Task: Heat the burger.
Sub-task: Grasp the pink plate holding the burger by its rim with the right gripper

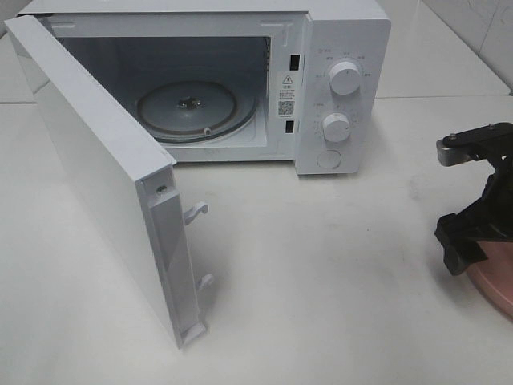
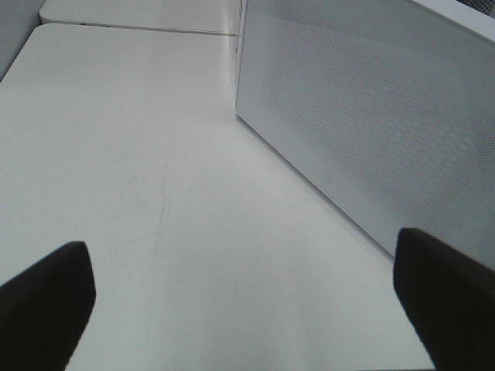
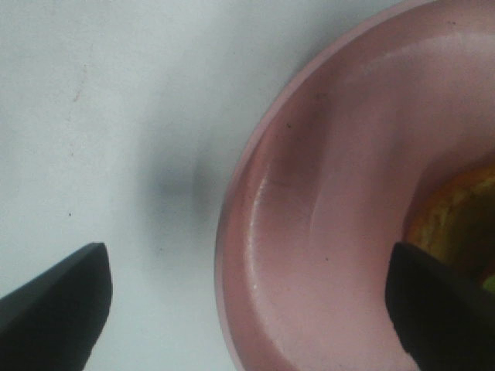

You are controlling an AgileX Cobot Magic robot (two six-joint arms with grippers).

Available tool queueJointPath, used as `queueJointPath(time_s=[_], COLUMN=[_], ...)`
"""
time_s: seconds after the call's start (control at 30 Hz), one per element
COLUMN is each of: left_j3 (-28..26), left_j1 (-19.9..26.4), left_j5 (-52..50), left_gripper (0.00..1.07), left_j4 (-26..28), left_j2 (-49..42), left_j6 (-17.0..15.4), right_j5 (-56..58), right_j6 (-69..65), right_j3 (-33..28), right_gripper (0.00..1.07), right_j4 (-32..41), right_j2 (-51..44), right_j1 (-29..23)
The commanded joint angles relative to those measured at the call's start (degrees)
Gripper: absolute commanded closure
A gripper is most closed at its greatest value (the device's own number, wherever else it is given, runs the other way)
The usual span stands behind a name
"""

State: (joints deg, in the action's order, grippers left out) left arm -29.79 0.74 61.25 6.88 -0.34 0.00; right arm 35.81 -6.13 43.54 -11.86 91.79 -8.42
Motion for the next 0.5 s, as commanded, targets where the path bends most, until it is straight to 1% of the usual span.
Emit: queueJointPath(time_s=[0.03, 0.17, 0.5], left_j3=[0.06, 0.06, 0.06], left_j1=[-0.11, -0.11, -0.11], left_j5=[-0.06, -0.06, -0.06], left_gripper=[0.08, 0.08, 0.08], left_j4=[0.17, 0.17, 0.17], left_j2=[-0.86, -0.86, -0.86], left_j6=[-0.46, -0.46, -0.46], right_j5=[-1.55, -4.70, -6.93], right_j6=[-0.11, -0.29, -1.15], right_j3=[0.29, 0.29, 0.29], right_gripper=[0.17, 0.19, 0.21], right_j4=[-0.11, -0.23, -0.80], right_j2=[1.32, 3.50, 7.51], right_j1=[0.34, 0.34, 0.34])
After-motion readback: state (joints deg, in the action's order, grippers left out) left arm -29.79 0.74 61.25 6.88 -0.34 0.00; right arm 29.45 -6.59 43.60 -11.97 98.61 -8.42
